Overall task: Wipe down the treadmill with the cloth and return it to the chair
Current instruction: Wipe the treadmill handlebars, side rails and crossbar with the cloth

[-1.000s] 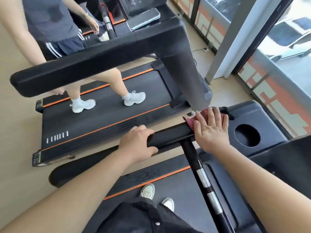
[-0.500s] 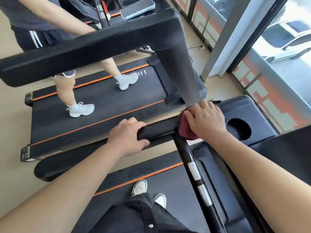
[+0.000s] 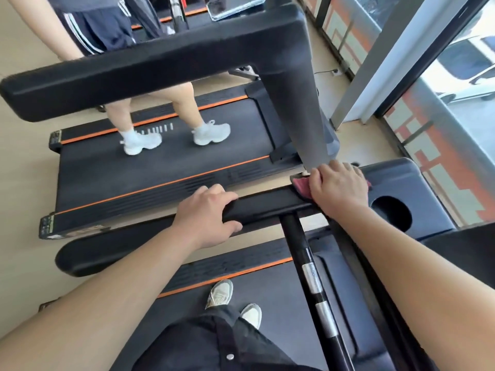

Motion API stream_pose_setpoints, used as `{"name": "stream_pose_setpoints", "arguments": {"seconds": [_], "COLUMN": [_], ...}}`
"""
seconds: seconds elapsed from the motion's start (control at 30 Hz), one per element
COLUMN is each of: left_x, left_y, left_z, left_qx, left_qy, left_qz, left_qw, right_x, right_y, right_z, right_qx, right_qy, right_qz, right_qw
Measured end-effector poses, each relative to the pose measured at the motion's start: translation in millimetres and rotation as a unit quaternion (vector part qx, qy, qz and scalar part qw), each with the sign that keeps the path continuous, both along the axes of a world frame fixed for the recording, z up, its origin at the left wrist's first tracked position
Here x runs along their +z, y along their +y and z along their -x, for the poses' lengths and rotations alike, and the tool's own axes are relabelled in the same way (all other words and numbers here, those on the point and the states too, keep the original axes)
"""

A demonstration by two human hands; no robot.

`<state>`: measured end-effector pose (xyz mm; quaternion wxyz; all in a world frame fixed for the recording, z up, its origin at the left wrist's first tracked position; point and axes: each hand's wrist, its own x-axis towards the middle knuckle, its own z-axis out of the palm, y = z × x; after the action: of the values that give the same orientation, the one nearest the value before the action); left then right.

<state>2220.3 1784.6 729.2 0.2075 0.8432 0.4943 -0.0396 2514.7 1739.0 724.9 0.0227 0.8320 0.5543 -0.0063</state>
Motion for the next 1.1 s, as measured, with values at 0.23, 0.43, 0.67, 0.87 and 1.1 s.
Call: {"name": "stream_pose_setpoints", "arguments": {"seconds": [0.23, 0.43, 0.67, 0.87, 1.1], "left_x": [1.0, 1.6, 2.9, 1.9, 6.9], "left_y": [-3.2, -3.2, -7.6, -9.1, -9.8], "left_z": [-0.8, -0.7, -0.6, -1.4, -0.1], "left_qx": [0.000, 0.004, 0.014, 0.016, 0.034], "left_qy": [0.002, 0.009, 0.001, 0.004, -0.030], "left_qz": [-0.017, -0.006, -0.004, -0.020, -0.002], "left_qw": [1.000, 1.000, 1.000, 1.000, 0.999], "right_x": [-20.4, -1.2, -1.9, -16.2, -7.1], "right_y": [-29.1, -10.6, 9.3, -9.8, 6.3], "right_z": [112.1, 20.3, 56.4, 97.0, 23.1], "right_qx": [0.197, 0.167, 0.078, 0.257, 0.061], "right_qy": [0.005, -0.046, -0.060, -0.002, -0.038], "right_qz": [-0.031, -0.007, 0.055, -0.034, 0.024], "right_qw": [0.980, 0.985, 0.994, 0.966, 0.997]}}
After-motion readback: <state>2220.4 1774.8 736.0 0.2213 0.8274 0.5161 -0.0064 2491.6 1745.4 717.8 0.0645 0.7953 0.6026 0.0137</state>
